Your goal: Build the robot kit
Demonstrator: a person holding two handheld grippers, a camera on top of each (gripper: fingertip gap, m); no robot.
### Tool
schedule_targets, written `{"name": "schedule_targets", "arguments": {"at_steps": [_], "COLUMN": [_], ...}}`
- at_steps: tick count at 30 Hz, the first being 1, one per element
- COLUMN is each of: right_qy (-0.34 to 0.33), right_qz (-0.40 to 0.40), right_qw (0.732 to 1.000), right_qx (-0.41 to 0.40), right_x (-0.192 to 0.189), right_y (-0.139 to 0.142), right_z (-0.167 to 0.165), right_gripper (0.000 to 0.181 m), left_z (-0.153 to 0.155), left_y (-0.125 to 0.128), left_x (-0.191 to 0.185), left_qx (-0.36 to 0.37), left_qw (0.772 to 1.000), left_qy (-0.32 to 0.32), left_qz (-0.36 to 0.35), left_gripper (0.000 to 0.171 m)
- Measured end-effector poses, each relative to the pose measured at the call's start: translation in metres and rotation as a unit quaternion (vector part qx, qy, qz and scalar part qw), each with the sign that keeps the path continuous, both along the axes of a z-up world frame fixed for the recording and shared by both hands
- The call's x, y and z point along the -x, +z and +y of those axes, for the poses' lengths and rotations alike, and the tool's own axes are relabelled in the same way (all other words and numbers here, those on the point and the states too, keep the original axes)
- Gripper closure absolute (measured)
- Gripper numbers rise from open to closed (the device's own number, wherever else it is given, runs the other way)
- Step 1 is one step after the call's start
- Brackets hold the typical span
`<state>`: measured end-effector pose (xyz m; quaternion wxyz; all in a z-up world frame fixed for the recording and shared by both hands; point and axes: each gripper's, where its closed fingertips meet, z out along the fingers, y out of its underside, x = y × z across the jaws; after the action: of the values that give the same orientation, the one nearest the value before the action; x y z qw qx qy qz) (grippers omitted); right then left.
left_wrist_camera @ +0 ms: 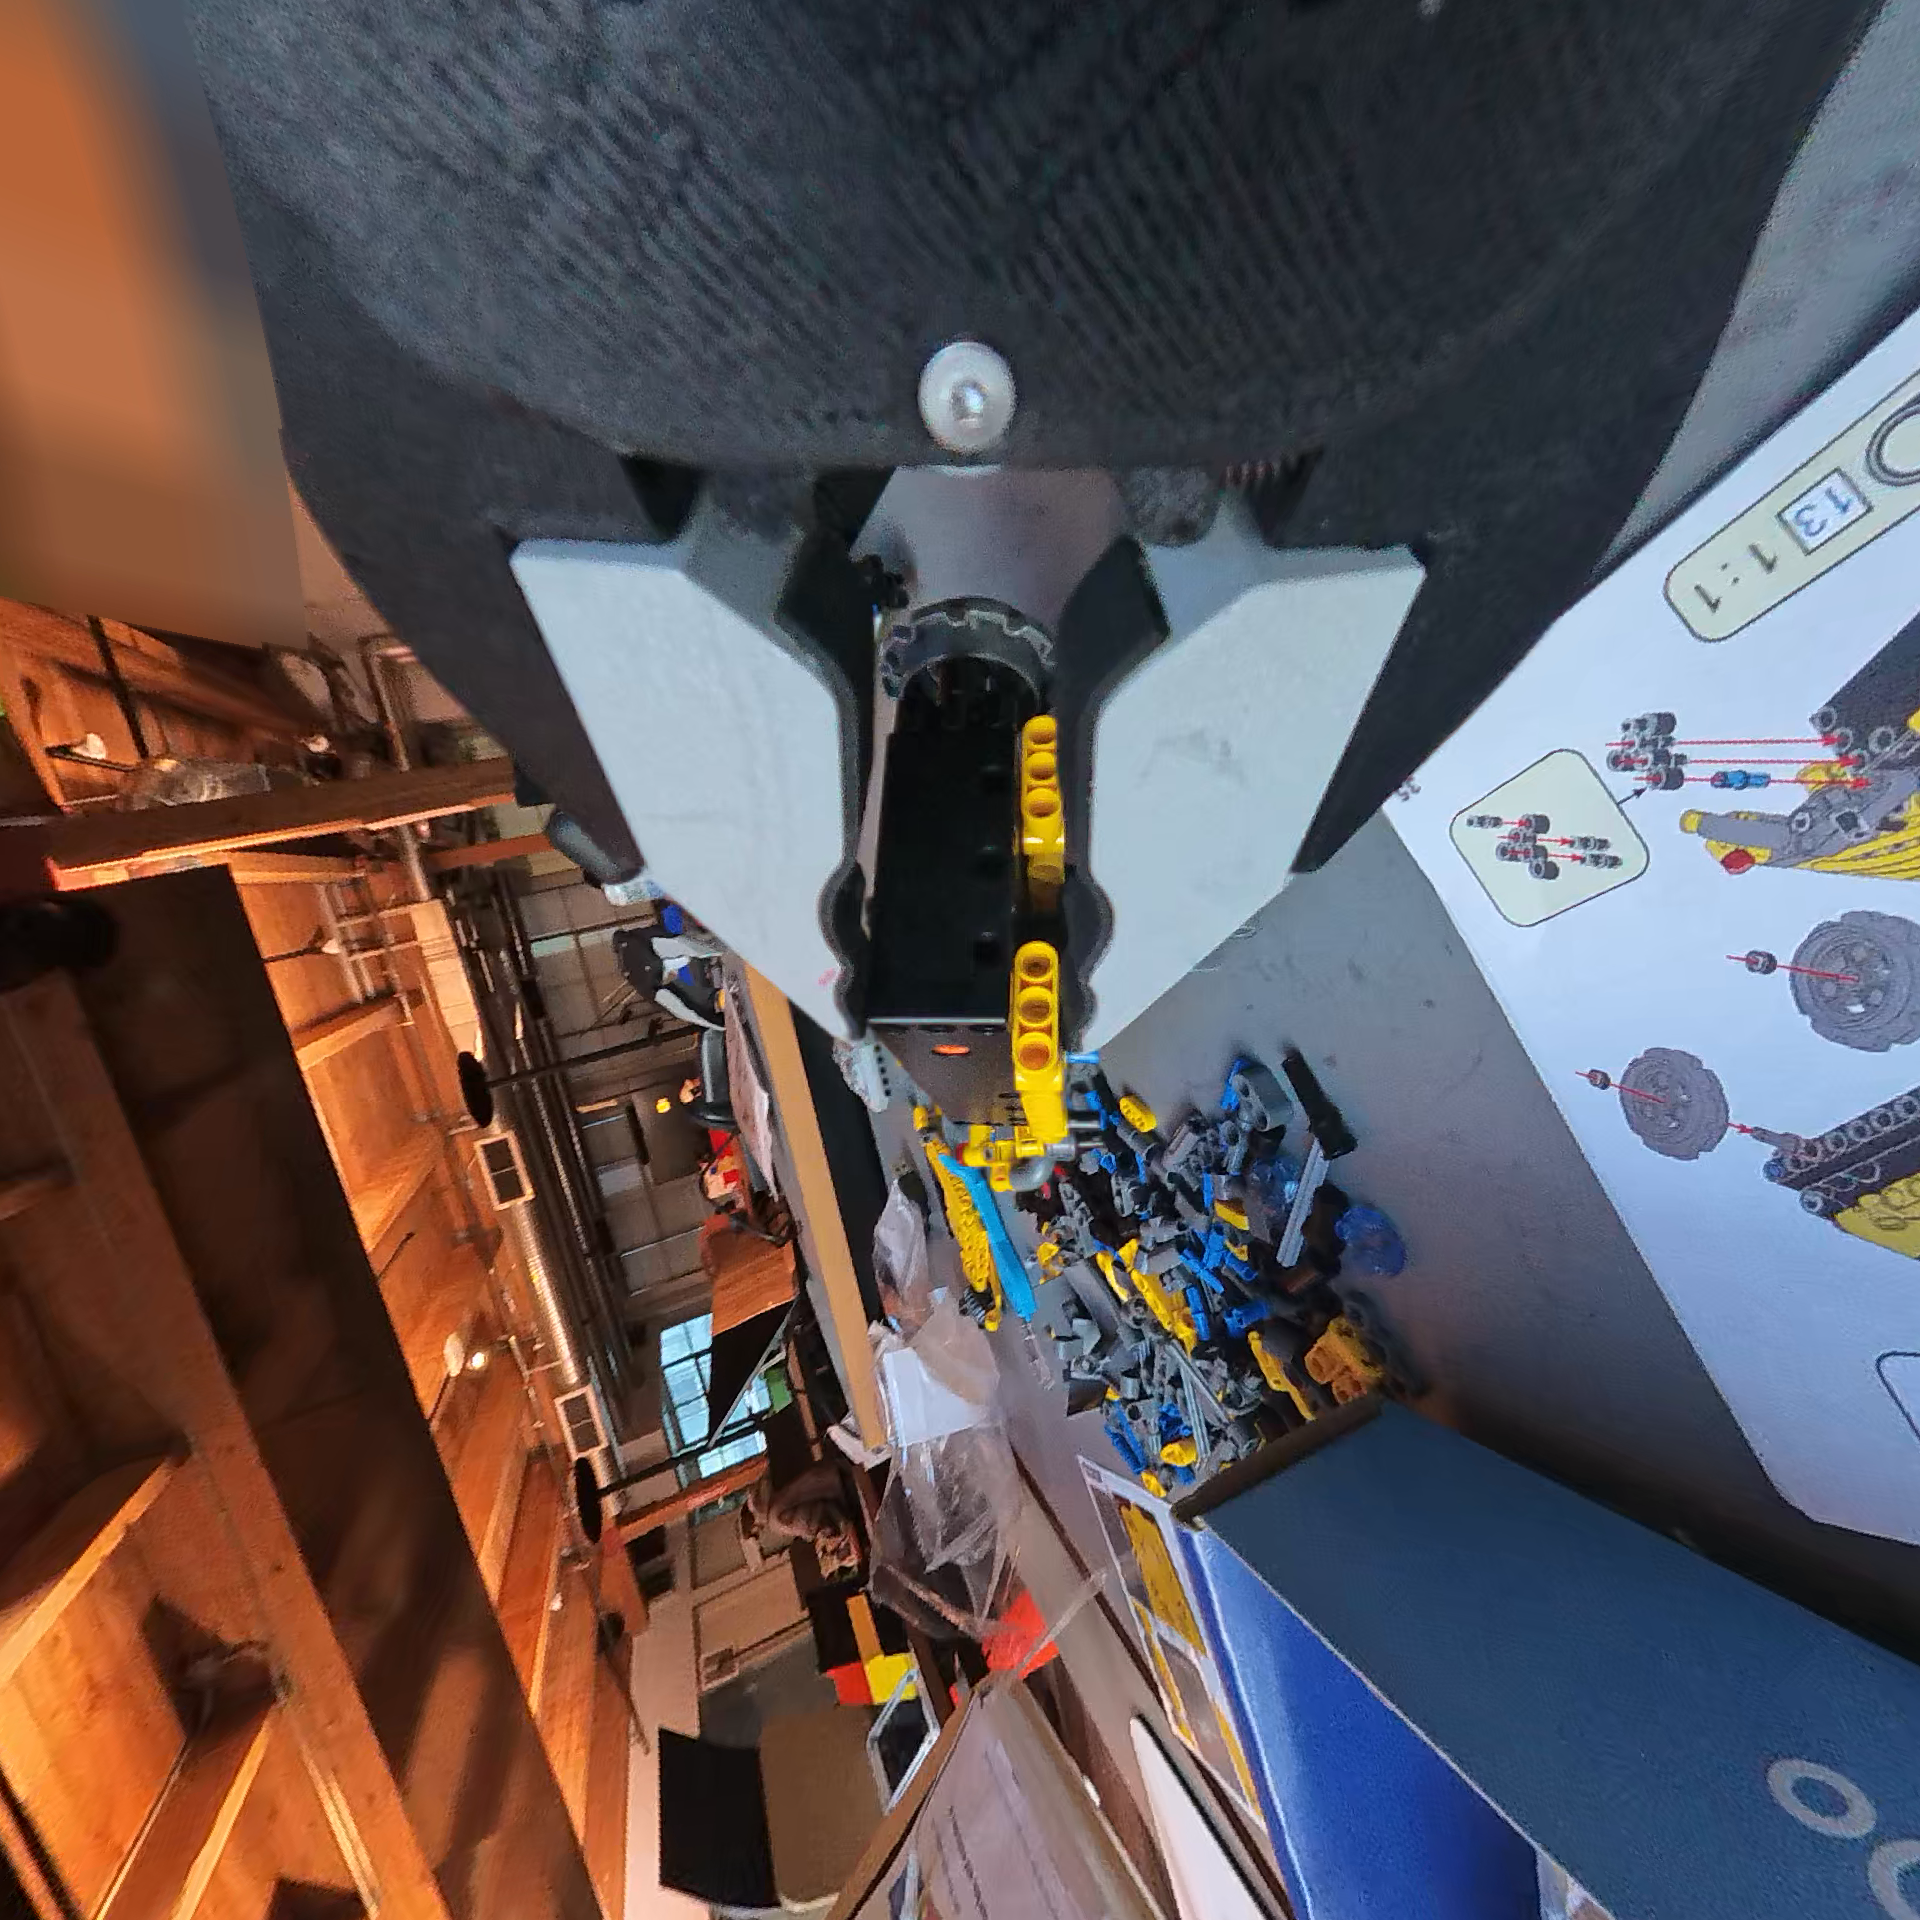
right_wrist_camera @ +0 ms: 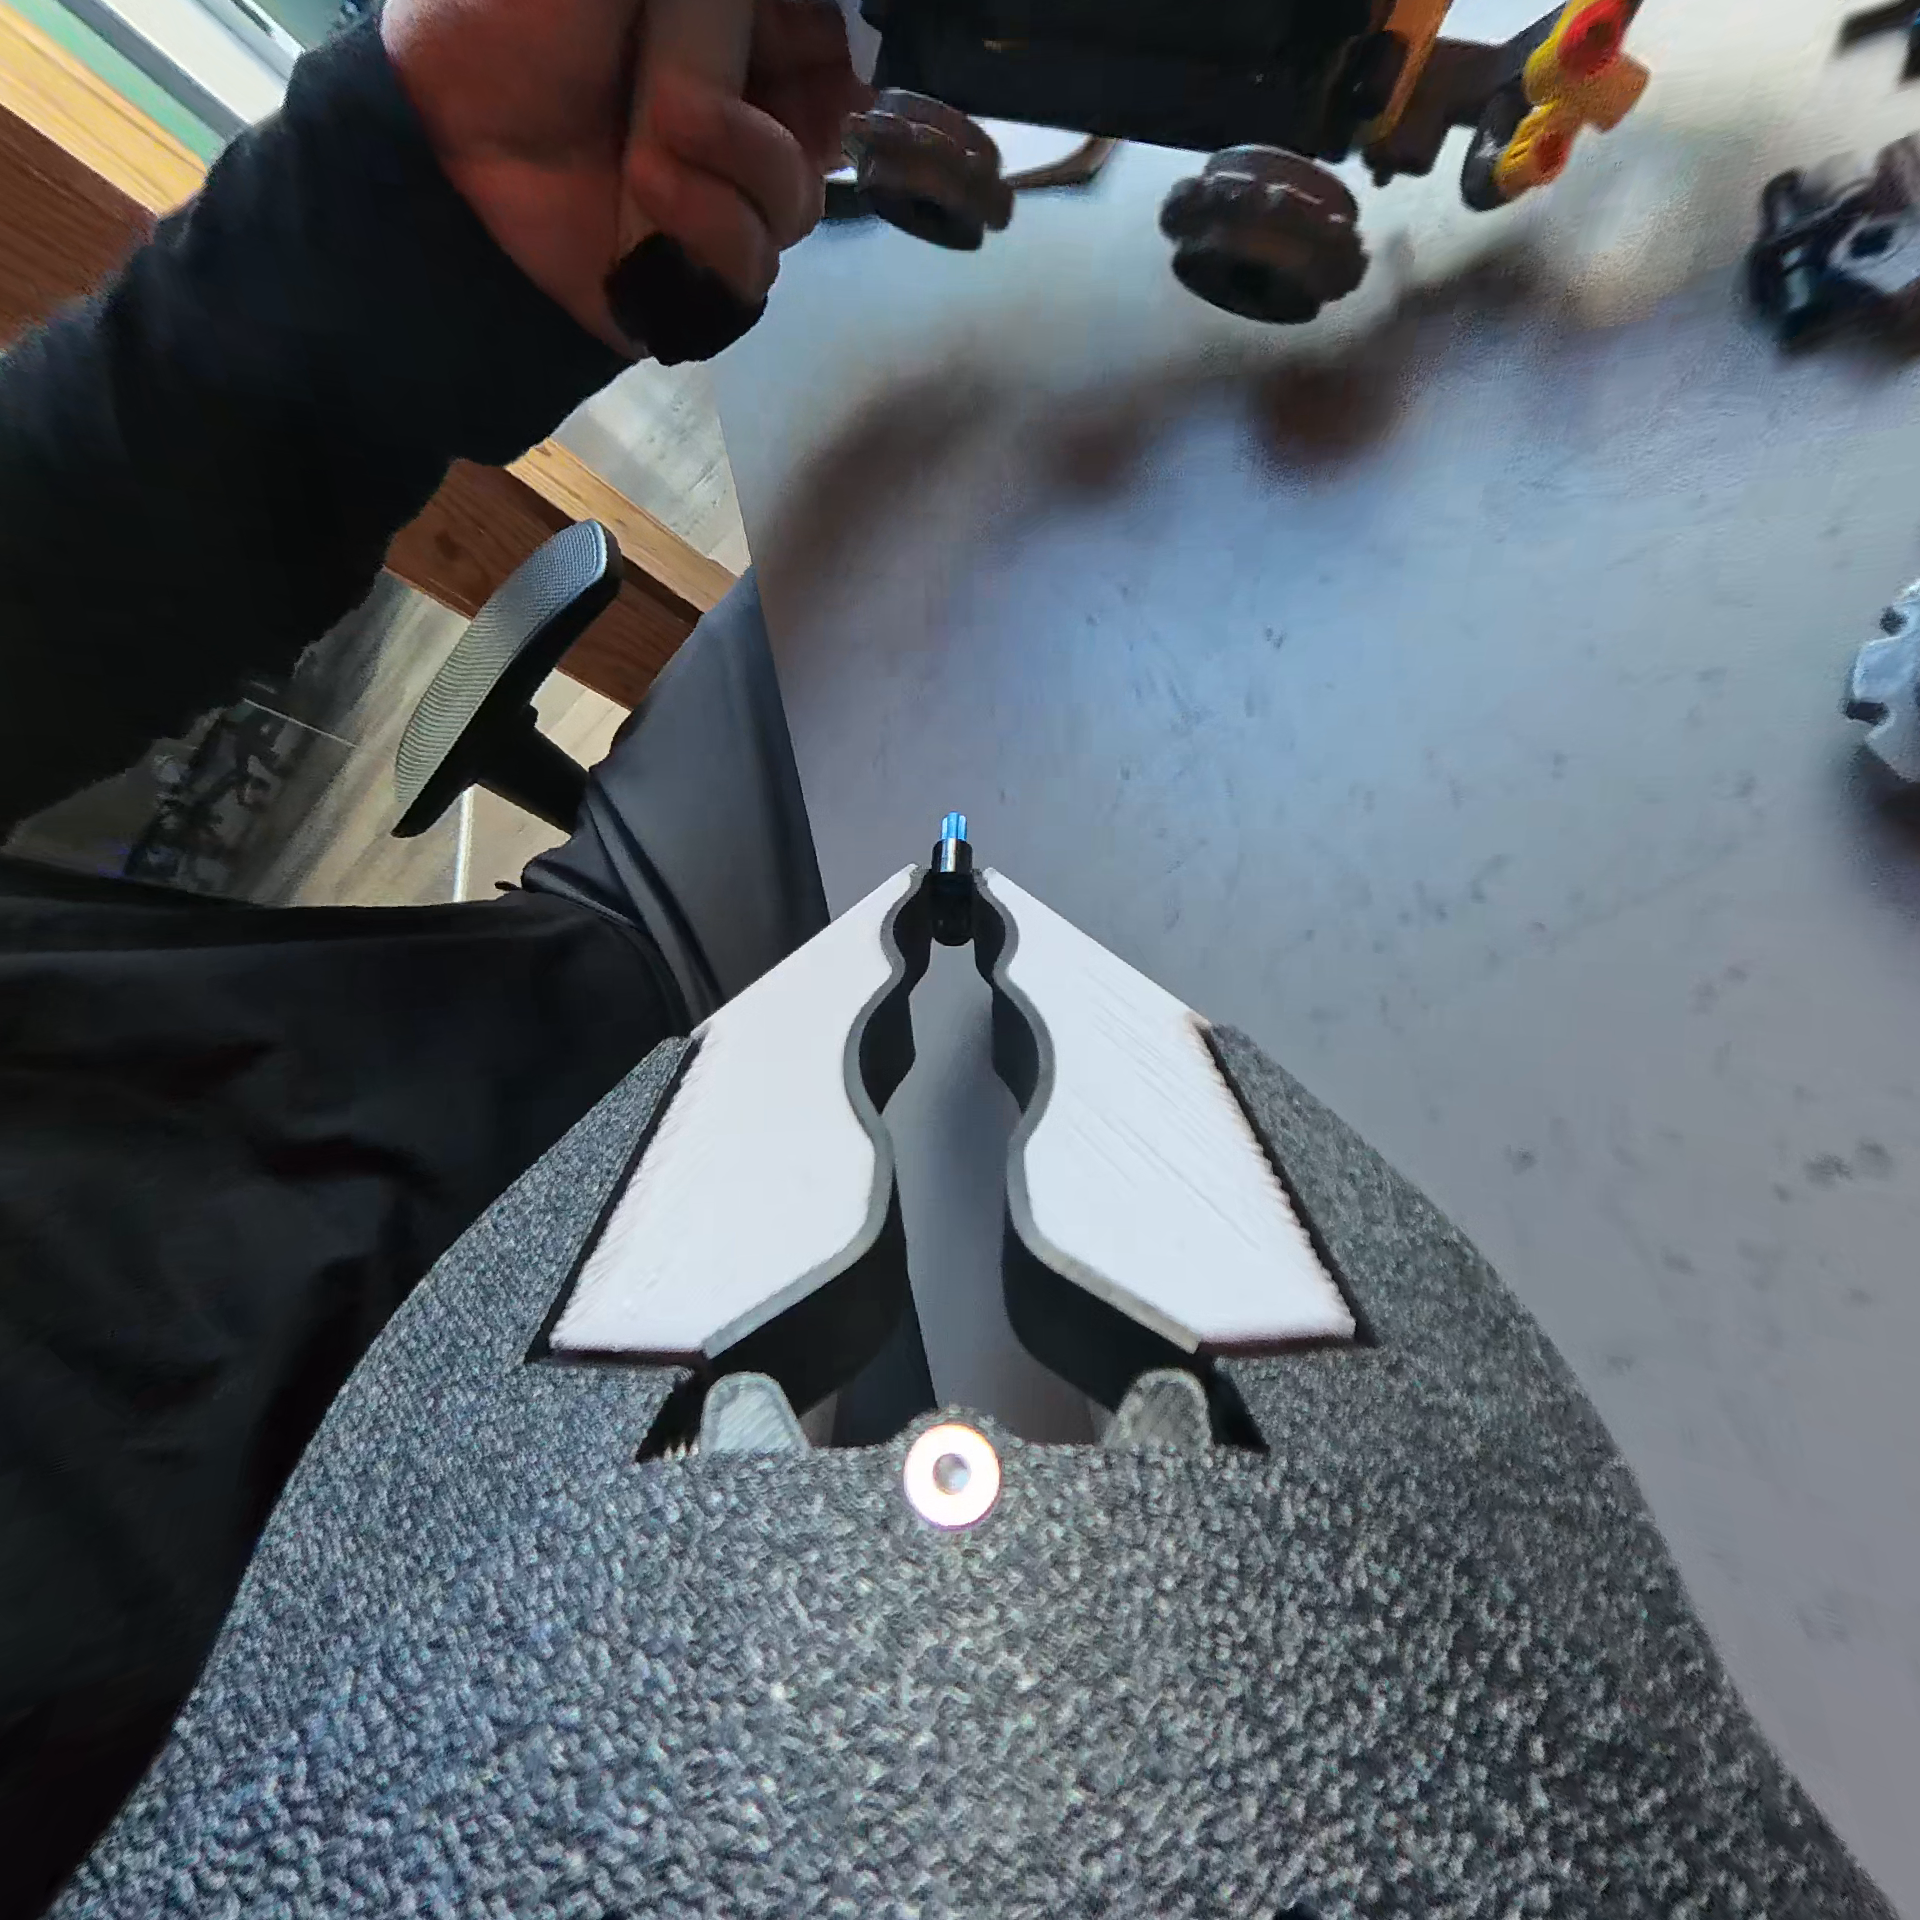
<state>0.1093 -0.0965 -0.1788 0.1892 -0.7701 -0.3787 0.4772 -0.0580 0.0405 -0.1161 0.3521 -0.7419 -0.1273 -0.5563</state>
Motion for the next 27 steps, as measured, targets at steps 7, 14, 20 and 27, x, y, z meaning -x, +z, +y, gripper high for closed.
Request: {"name": "schedule_targets", "arguments": {"at_steps": [7, 14, 20, 27], "right_qy": [-0.011, -0.019, -0.025, -0.023], "right_qz": [0.003, 0.005, 0.017, 0.029], "right_qw": [1.000, 1.000, 1.000, 0.999], "right_qx": [0.005, 0.007, 0.001, -0.013], "right_x": [-0.001, -0.005, -0.008, 0.003], "right_y": [0.000, 0.000, 0.007, 0.015], "right_z": [0.004, 0.002, 0.004, 0.006], "right_gripper": [0.174, 0.175, 0.175, 0.175], "left_z": [0.005, -0.023, -0.079, -0.123], "left_y": [0.011, 0.045, 0.048, 0.008], "left_x": [0.002, 0.023, 0.056, 0.054], "left_qx": [-0.012, -0.060, -0.063, -0.033], "left_qw": [0.996, 0.990, 0.990, 0.981], "left_qy": [0.035, 0.051, 0.095, 0.169], "left_qz": [-0.085, -0.120, -0.087, -0.087], "left_gripper": [0.138, 0.138, 0.138, 0.138]}}
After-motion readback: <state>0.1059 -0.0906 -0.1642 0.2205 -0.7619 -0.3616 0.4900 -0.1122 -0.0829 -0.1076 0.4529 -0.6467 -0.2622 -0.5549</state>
